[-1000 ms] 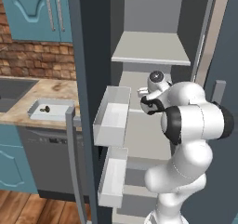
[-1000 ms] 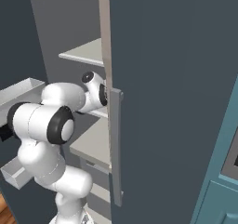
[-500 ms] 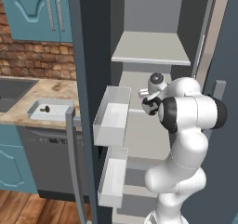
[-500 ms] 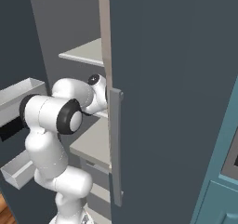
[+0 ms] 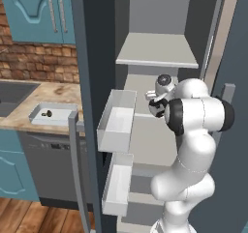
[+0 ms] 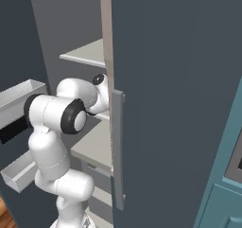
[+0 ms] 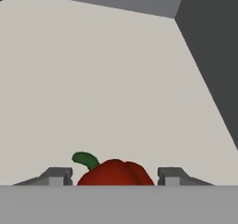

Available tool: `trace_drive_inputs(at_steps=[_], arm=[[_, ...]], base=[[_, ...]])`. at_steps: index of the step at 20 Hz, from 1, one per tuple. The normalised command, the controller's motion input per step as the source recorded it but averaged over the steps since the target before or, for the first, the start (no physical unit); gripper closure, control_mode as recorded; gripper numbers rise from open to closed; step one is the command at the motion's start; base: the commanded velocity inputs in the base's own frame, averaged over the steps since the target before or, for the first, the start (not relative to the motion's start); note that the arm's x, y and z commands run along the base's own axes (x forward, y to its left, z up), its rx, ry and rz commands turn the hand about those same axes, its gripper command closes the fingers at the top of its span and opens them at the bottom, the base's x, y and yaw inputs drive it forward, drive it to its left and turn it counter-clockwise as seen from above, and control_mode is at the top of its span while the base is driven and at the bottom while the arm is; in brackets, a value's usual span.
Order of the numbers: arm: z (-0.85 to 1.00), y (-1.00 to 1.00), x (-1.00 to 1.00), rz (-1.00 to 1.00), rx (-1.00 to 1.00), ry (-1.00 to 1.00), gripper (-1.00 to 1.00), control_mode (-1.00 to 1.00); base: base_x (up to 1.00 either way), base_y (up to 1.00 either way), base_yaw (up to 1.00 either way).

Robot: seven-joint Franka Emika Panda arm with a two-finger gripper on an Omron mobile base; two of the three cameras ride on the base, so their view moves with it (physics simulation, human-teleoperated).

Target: Take the bell pepper and mushroom out of the freezer and place them in the tupperware container on the counter. Then put the tupperware containing the vegetables back in the freezer.

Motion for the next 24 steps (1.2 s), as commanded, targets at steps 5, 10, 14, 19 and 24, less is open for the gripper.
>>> trace_drive_inputs(at_steps=[5,10,14,19,24], arm=[[-0.32,0.0,-0.17,-0.01,0.0,0.02,1.0,-1.0],[-0.25,0.0,-0.37,-0.01,0.0,0.0,1.0,-1.0],[-0.01,0.11,-0.62,0.0,0.0,-0.05,1.0,-1.0],[0.24,0.4,-0.95,0.0,0.0,-0.11,1.0,-1.0],[0.76,0.37,-0.66,0.0,0.08,-0.04,1.0,-1.0]], base=[[0.0,0.0,0.0],[0.0,0.0,0.0],[0.0,0.0,0.0],[0.0,0.0,0.0],[0.0,0.0,0.0]])
